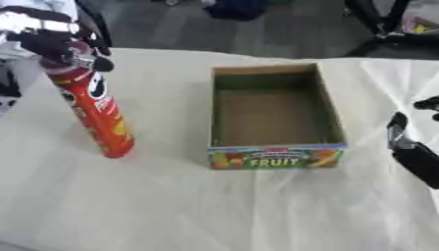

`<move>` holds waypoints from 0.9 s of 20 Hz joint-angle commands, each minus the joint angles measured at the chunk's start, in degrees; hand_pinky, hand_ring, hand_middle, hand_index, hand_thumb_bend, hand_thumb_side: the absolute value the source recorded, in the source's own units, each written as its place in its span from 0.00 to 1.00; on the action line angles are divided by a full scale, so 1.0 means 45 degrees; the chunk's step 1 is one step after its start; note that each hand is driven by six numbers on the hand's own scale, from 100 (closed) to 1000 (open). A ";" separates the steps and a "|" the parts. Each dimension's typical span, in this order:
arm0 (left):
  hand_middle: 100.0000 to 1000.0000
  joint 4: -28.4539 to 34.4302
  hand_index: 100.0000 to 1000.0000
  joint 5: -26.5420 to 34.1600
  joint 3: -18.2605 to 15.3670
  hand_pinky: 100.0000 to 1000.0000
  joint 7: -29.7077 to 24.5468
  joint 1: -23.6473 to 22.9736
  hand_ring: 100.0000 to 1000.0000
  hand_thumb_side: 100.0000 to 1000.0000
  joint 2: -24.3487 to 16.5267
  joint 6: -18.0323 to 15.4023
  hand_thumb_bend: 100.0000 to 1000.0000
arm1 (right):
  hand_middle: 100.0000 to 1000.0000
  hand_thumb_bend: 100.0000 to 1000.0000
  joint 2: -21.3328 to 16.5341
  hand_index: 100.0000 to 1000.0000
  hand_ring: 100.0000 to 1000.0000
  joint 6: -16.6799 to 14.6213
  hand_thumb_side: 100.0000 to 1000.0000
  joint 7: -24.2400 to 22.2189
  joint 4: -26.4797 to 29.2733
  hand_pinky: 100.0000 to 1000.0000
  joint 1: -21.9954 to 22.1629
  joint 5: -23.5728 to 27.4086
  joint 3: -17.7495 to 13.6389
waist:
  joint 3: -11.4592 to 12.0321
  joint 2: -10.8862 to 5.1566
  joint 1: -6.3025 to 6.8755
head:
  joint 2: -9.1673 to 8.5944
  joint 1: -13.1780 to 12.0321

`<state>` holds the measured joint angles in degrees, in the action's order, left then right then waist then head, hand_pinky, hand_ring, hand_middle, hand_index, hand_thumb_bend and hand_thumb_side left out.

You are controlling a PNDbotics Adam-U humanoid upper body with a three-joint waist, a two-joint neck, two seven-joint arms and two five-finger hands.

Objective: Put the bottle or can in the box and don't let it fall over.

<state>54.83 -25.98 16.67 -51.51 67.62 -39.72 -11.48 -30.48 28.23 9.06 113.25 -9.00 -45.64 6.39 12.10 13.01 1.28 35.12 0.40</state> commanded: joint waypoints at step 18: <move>0.80 0.0796 0.83 -0.0173 0.0115 0.69 -0.0101 0.0169 0.83 0.79 -0.0331 -0.0310 0.58 | 0.76 0.00 -0.0310 0.73 0.69 0.0016 0.66 -0.0071 0.0298 0.63 0.0011 -0.0126 -0.0170 | 0.0088 -0.0469 0.0108 | 0.0058 -0.0030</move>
<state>57.32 -27.17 17.32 -51.31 67.46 -39.71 -12.06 -30.49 28.43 8.83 113.25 -8.52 -45.88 6.36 12.43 12.22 1.66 35.21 0.39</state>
